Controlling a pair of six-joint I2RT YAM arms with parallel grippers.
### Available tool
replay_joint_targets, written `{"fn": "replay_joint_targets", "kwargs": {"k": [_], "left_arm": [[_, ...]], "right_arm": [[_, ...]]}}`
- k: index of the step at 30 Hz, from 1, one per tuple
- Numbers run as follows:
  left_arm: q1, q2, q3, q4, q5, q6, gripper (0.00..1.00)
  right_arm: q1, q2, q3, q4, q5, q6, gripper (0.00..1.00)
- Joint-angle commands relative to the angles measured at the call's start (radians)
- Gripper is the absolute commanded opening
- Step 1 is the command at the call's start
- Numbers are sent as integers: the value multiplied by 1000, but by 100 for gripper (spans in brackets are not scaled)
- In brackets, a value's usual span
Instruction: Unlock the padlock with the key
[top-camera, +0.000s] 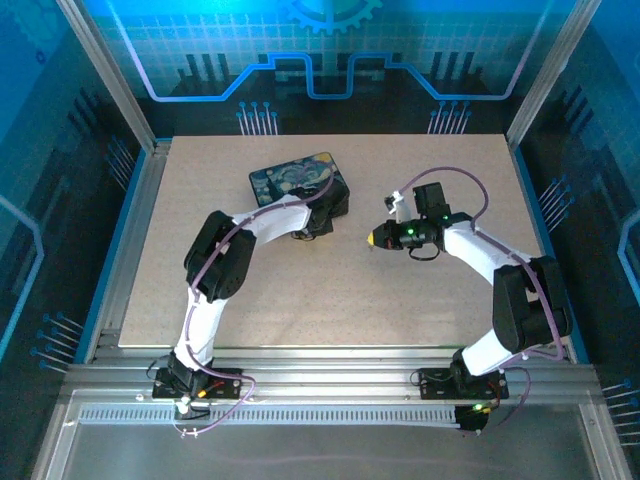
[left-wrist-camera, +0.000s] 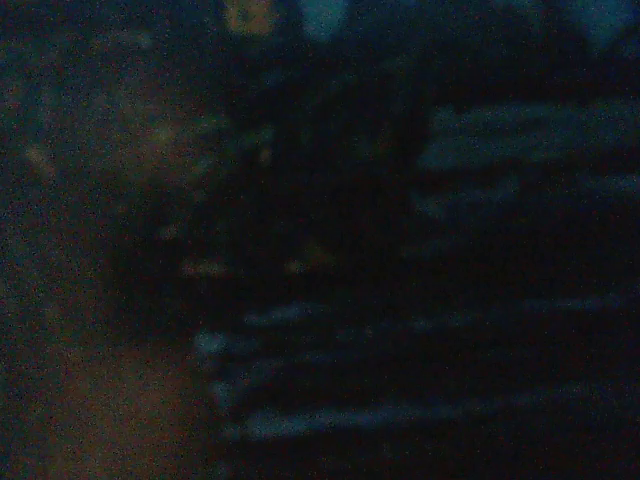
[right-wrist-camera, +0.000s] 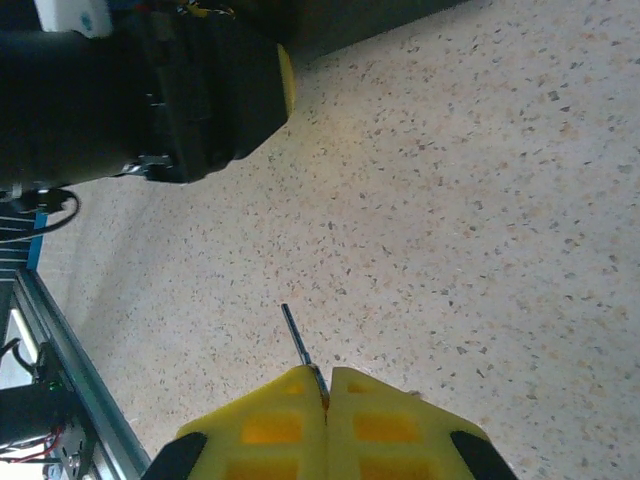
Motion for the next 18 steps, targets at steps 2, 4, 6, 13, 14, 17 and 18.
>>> {"fn": "replay_joint_targets", "kwargs": {"k": [2,4,6,13,14,17,18], "left_arm": [[1,-117,-13,-78,188,33,4],[6,-144,-13,-99,264,26,4],[10,-170,-8,-117,344,16,4],[41,-259,-46,-110,630,-102,4],[44,-271,-55,-107,650,-119,4],[52,-320,-84,-88,718,-173,4],[55,-337,-95,-81,737,-195,4]], "right_arm": [[34,-29,-26,-16,-2,-12,0],[41,-48,-41,-18,-2,-5,0],[50,-77,-59,-17,-10,-1,0],[78,-201,-144,20,-32,42,0],[79,-212,-147,20,-31,46,0],[82,-239,-153,24,-44,64,0],[84,-247,-151,21,-44,69,0]]}}
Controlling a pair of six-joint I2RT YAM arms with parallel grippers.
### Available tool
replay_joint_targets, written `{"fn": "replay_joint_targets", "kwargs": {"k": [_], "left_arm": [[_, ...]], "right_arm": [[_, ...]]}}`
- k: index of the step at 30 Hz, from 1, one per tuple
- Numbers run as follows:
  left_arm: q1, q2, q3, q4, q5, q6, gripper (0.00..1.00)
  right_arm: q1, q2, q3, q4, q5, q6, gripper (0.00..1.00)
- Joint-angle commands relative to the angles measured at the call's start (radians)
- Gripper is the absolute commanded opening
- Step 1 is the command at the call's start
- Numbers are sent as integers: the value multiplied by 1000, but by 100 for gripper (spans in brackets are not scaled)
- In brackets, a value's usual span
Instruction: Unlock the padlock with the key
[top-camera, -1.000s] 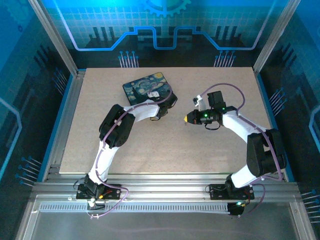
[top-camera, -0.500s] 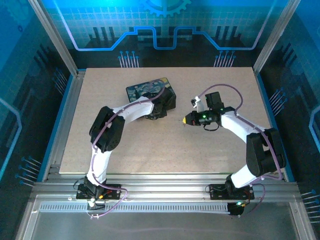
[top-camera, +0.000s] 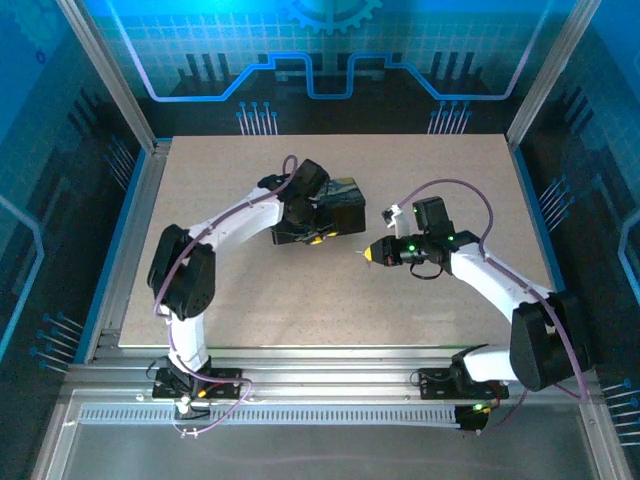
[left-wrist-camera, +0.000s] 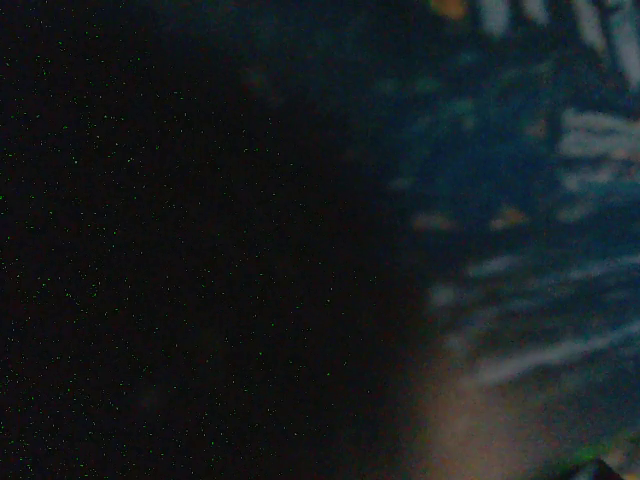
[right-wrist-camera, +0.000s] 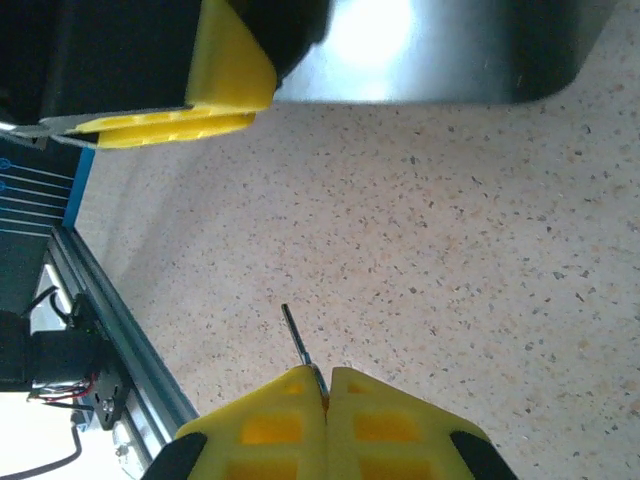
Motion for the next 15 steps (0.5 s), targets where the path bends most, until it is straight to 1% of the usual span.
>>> {"fn": "replay_joint_targets", "kwargs": {"k": [1,4,8,12,15], "left_arm": [[8,-99,-31,20,158,-99,3],[7,-146,-64,43,198,-149,3],[7,-207,-166,172,255,-268,2],[7,-259,-240,284,260,-367,1],[7,-283,-264,329,255,-417,1]], "right_arm": [[18,-42,-11,13,-32,32,0],[25,-74,-14,26,-39,57,0],[43,-125,-54,134,-30,111,0],[72,-145,-100,250,-7,157,0],[91,-152,-124,301,8,157,0]]}}
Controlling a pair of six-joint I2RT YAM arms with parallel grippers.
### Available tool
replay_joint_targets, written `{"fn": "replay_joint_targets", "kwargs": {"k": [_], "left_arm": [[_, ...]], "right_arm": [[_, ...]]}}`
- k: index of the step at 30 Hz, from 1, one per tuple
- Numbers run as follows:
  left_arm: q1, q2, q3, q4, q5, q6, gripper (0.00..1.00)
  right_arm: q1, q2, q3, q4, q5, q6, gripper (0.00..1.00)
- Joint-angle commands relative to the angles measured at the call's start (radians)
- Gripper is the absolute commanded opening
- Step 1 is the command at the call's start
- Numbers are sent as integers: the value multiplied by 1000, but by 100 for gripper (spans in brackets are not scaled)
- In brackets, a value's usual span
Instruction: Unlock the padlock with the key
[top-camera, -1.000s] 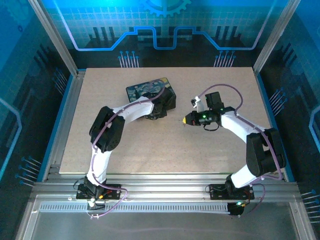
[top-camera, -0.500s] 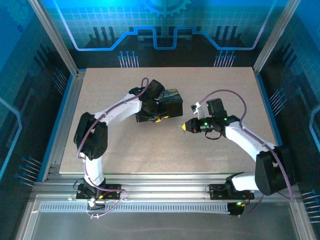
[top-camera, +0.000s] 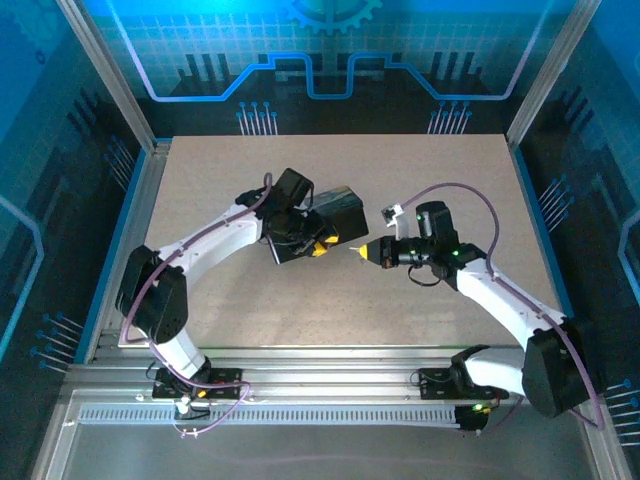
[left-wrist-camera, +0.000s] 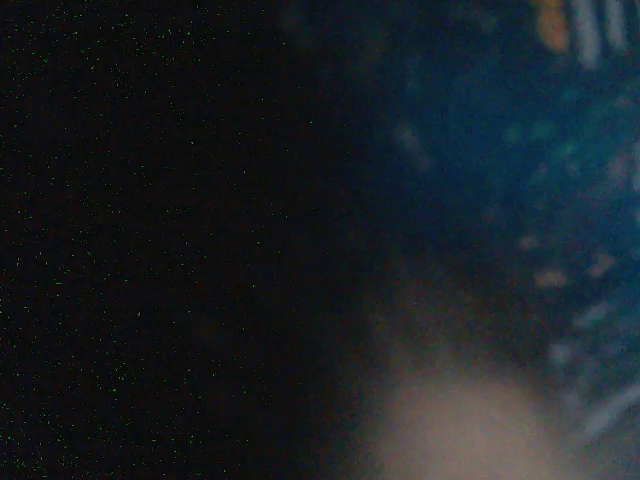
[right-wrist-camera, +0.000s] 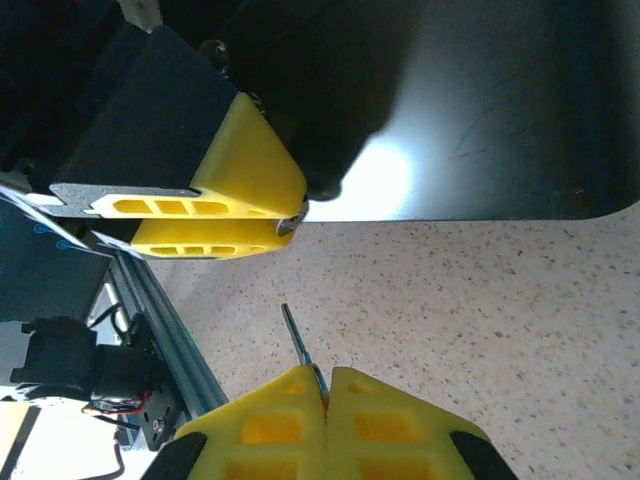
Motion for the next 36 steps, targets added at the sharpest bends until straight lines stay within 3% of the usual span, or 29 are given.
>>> {"fn": "replay_joint_targets", "kwargs": {"k": [1,12,20,36], "left_arm": [[3,-70,-19,137,53,-118,1],[0,-117,-120,288,54,-240,1],[6,-113,-135,295,66,-236,1],[9,-133,-140,289,71,-228,1]], "right_arm": [[24,-19,-34,118,21,28,0],[24,18,-141,424,33,96,0],[19,64,-151,514,37,56,0],[-18,195,-159,713,-94,55,0]]}}
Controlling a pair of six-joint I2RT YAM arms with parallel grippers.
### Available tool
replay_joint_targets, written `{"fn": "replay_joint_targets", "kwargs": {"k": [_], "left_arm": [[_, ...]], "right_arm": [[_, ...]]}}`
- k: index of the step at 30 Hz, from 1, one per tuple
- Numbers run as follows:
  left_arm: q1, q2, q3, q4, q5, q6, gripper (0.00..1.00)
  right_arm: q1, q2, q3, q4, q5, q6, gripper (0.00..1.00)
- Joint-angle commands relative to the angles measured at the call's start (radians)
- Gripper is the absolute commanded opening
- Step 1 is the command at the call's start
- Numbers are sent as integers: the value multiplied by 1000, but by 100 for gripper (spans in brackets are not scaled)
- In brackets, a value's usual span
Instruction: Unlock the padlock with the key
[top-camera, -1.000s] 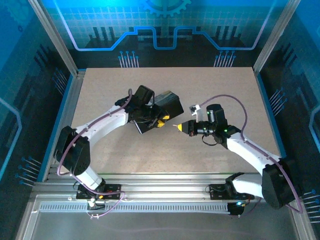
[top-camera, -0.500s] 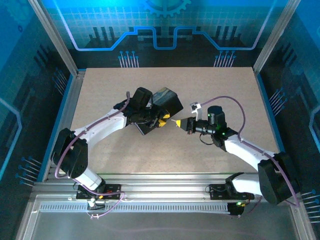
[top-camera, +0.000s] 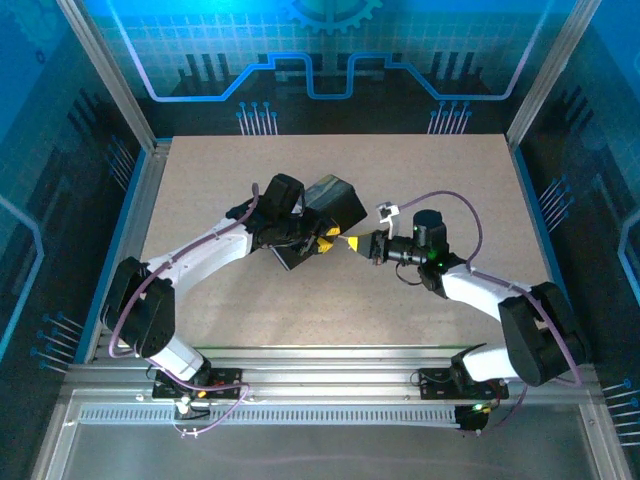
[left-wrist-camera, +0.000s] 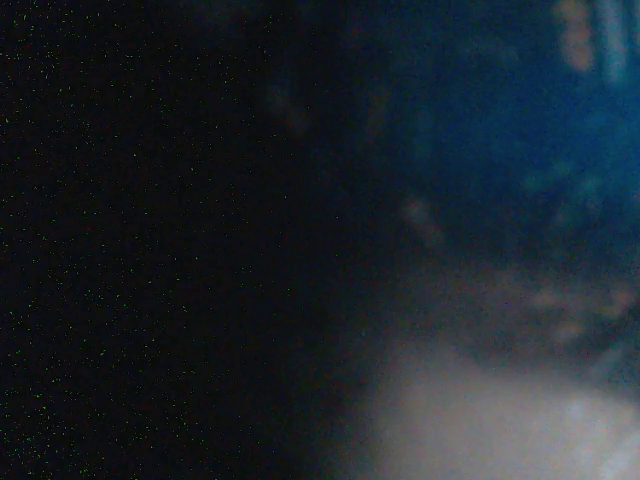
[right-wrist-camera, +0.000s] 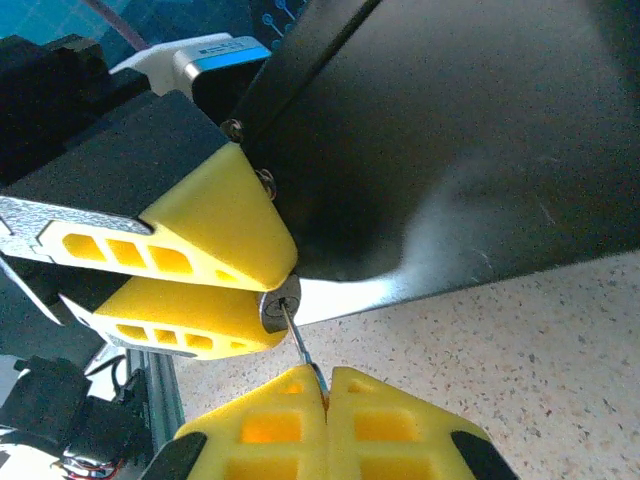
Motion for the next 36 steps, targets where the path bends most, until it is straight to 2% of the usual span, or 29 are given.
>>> {"fn": "replay_joint_targets", "kwargs": {"k": [1,9,23,36], "left_arm": [[6,-49,-8,44,49,1,1],[7,-46,3,47,50,0,1],[17,-54,-6,63,56,-4,0],[19,-60,-14,98,68,-17,0]], "right_arm": [[-11,29,-5,76,-37,-10,0],[-9,78,-4,165,-67,29,0],[-4,104,7,201,-76,58,0],[20,191,26,411,-118,227,0]]}}
